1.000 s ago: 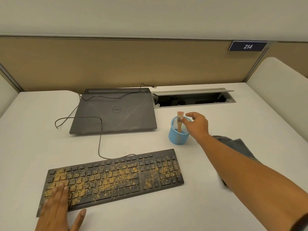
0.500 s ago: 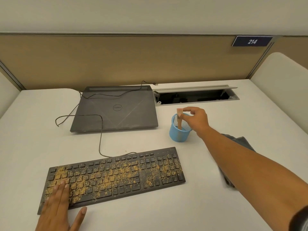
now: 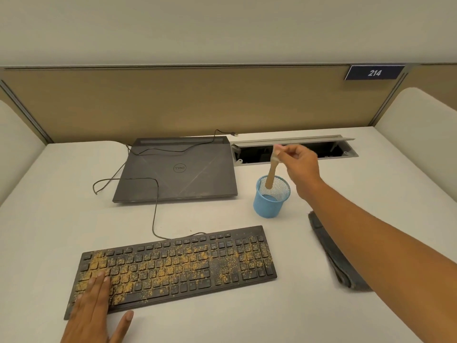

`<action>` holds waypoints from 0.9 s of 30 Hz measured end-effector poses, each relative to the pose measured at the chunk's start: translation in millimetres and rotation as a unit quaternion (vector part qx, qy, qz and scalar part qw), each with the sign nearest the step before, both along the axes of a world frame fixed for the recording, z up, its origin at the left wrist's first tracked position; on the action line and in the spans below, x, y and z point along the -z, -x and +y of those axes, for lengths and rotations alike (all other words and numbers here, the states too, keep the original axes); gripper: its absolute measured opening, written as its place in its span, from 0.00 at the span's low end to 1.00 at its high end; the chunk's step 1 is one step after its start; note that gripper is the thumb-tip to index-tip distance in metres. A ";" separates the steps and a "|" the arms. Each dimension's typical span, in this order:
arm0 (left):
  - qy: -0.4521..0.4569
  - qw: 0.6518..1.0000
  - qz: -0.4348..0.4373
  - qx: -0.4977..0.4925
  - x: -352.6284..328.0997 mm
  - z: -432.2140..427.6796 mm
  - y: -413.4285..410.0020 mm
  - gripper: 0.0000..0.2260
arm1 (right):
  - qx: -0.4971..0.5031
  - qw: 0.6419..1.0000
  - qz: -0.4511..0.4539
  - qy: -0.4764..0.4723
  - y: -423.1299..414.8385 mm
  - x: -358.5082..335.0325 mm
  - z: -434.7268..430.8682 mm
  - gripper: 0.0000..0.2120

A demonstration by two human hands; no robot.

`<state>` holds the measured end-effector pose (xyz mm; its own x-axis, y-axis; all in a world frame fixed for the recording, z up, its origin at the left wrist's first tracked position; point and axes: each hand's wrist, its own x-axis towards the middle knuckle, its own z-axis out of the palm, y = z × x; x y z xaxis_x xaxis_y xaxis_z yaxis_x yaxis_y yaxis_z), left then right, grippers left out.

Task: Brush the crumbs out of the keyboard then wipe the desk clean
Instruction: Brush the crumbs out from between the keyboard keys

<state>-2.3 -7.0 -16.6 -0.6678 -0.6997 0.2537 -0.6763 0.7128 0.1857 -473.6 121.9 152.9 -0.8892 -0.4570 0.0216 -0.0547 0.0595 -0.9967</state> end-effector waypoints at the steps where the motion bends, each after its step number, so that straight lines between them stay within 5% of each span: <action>1: -0.012 1.000 -0.012 -0.004 -1.1 -0.1 -0.3 0.40 | 0.000 0.999 -0.012 0.035 -3.3 -9.8 2.0 0.05; 6: -0.060 0.998 -0.036 0.007 -4.6 -0.2 -1.9 0.42 | 0.020 0.984 -0.138 0.112 -50.1 -19.3 29.1 0.11; 9: -0.073 0.997 -0.012 0.004 -10.7 5.6 -3.8 0.40 | 0.051 0.973 -0.222 0.020 -97.9 8.9 50.0 0.10; 15: -0.060 0.998 0.016 0.001 -15.7 17.8 -7.8 0.36 | -0.041 0.930 -0.338 -0.135 -180.2 59.5 79.0 0.09; 20: -0.076 0.997 0.006 0.007 -14.1 15.7 -8.8 0.35 | -0.085 0.935 -0.307 -0.155 -213.8 54.7 77.0 0.16; 27: -0.085 0.996 0.033 0.025 -23.3 -10.3 -33.7 0.34 | -0.066 0.966 -0.168 -0.187 -251.9 48.8 68.2 0.09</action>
